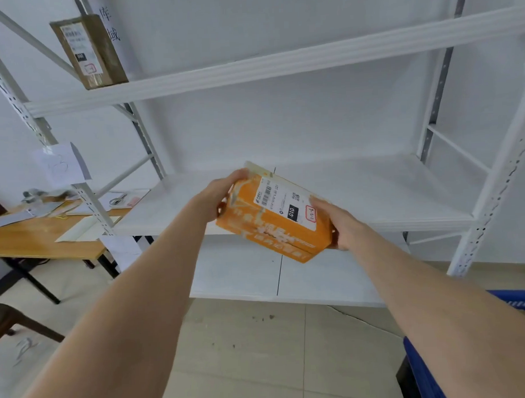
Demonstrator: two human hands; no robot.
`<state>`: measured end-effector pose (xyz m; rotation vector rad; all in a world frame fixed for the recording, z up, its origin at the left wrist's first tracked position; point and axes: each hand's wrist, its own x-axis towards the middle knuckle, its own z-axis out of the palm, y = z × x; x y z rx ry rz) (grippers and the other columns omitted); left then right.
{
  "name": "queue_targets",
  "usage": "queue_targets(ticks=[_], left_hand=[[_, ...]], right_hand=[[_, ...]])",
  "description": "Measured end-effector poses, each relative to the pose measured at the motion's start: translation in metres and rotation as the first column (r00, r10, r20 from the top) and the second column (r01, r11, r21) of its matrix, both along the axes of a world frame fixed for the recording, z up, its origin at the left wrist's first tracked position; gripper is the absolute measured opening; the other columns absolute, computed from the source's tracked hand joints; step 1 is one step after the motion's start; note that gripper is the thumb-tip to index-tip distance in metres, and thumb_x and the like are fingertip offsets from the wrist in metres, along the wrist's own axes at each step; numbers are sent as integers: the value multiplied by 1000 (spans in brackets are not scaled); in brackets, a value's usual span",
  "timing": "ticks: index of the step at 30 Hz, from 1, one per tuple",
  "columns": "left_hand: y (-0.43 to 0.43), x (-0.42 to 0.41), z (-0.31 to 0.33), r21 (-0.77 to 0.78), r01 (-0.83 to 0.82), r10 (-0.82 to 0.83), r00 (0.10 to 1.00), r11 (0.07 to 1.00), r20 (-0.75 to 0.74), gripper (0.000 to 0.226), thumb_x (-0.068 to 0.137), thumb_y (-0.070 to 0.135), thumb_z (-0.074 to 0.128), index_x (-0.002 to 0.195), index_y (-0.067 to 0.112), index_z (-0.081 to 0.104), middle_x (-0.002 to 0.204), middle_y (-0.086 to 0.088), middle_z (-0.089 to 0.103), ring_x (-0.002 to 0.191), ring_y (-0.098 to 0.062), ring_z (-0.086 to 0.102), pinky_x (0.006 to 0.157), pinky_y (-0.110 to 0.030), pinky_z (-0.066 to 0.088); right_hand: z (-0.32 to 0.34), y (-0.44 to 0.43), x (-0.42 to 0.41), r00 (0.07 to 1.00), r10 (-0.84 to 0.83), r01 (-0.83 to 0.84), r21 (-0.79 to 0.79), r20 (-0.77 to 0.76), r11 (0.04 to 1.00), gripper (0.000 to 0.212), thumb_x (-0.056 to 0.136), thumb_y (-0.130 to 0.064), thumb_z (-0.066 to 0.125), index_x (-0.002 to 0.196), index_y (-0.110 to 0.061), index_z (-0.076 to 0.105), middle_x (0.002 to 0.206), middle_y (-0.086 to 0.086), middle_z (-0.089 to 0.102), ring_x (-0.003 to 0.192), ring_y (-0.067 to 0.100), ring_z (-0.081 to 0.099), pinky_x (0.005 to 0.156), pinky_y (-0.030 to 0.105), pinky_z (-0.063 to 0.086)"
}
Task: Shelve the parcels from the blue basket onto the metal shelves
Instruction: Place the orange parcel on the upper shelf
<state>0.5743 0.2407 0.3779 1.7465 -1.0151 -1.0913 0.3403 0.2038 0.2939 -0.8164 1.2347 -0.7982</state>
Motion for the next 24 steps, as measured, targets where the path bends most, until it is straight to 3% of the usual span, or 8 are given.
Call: queue_targets(ticks=[2,4,7,11,13,16,20,24], left_hand=[[-7,-3,1,-167,-166,164,986,972,-25,56,82,60,60,115,14,60,109,-4,59,97,-22,58,85,-36,47],[-10,-8,2,-267,-218,231,973,939,17,50,85,62,52,105,17,65,108,-5,63,92,-24,61,88,-39,49],[-10,-16,3,-313,-232,271,959,921,85,48,84,67,43,83,27,69,91,-5,72,86,-26,68,89,-44,52],[-14,-24,11,-325,-263,330,929,908,169,61,62,79,34,81,30,66,84,0,72,85,-24,68,89,-48,50],[-18,-27,13,-363,-256,353,906,896,233,55,59,72,42,90,29,58,95,1,69,92,-24,65,89,-49,50],[-18,-35,20,-433,-238,374,889,870,263,48,77,47,58,113,18,49,117,-4,52,101,-23,59,88,-41,52],[-22,-35,30,-422,-189,334,893,887,301,47,88,28,61,131,21,44,127,-6,31,93,-25,57,80,-31,52],[-23,-26,44,-425,-90,254,902,901,348,57,87,21,64,139,24,38,131,-6,43,100,-26,60,86,-39,55]], right_hand=[[-5,6,4,999,15,-15,29,31,999,44,79,-51,73,104,-17,64,101,11,69,89,30,68,78,46,58],[-8,11,8,996,9,-15,72,83,997,40,81,-51,71,99,-15,63,103,14,67,91,32,67,81,47,57],[-15,14,15,986,-16,-7,141,166,990,41,83,-51,69,99,-14,61,105,16,66,94,33,66,84,49,56],[-11,20,23,961,-50,2,174,273,985,38,86,-49,66,96,-13,58,105,19,63,95,35,65,83,50,56],[-7,20,26,950,-62,10,168,306,986,38,86,-47,67,96,-12,57,104,20,63,94,34,66,79,49,57],[-4,19,27,946,-75,38,121,315,992,38,83,-43,72,100,-11,61,101,16,67,92,29,67,72,40,58],[1,18,28,957,-74,59,62,280,996,34,78,-34,79,91,-9,60,94,13,66,84,22,65,67,28,57],[9,15,35,964,-8,16,-27,267,1000,28,79,-22,79,94,-6,62,94,14,68,82,24,68,62,28,59]])
